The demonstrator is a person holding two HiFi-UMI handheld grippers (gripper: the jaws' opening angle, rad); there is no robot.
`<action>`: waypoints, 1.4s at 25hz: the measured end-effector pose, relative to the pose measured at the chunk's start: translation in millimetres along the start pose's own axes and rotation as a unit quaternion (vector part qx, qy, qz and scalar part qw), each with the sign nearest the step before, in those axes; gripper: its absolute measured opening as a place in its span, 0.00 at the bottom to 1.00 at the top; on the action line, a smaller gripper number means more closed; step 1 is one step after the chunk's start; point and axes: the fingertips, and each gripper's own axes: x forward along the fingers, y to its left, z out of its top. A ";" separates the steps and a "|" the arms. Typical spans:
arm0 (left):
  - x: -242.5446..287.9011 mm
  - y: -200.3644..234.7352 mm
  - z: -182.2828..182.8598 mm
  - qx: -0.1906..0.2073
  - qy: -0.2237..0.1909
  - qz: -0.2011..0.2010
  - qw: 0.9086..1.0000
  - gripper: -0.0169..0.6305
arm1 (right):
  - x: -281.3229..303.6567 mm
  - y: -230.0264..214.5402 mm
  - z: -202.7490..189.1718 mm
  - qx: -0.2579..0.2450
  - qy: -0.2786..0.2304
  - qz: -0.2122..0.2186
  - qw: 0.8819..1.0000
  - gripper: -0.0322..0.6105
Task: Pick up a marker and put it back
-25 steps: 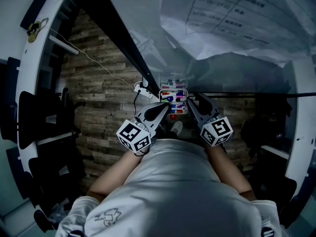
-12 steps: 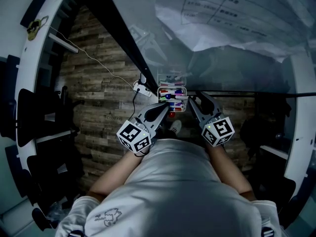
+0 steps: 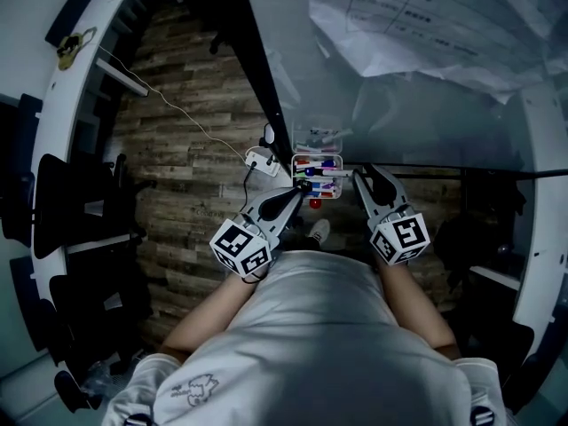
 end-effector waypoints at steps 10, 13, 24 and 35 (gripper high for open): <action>-27.6 -4.1 11.0 0.015 -0.008 -0.029 0.999 0.03 | -17.1 33.1 12.5 -0.029 -0.006 -0.034 0.999 0.09; -37.5 -10.0 12.6 0.024 -0.005 -0.041 0.999 0.03 | -25.3 45.0 7.0 -0.028 -0.002 -0.044 0.999 0.08; -94.0 -38.8 8.5 0.065 0.001 -0.079 0.995 0.03 | -64.0 108.3 -2.6 -0.028 -0.018 -0.067 0.997 0.07; -163.0 -78.8 -3.1 0.077 -0.003 -0.110 0.991 0.03 | -109.4 192.0 -16.0 -0.034 -0.036 -0.080 0.996 0.07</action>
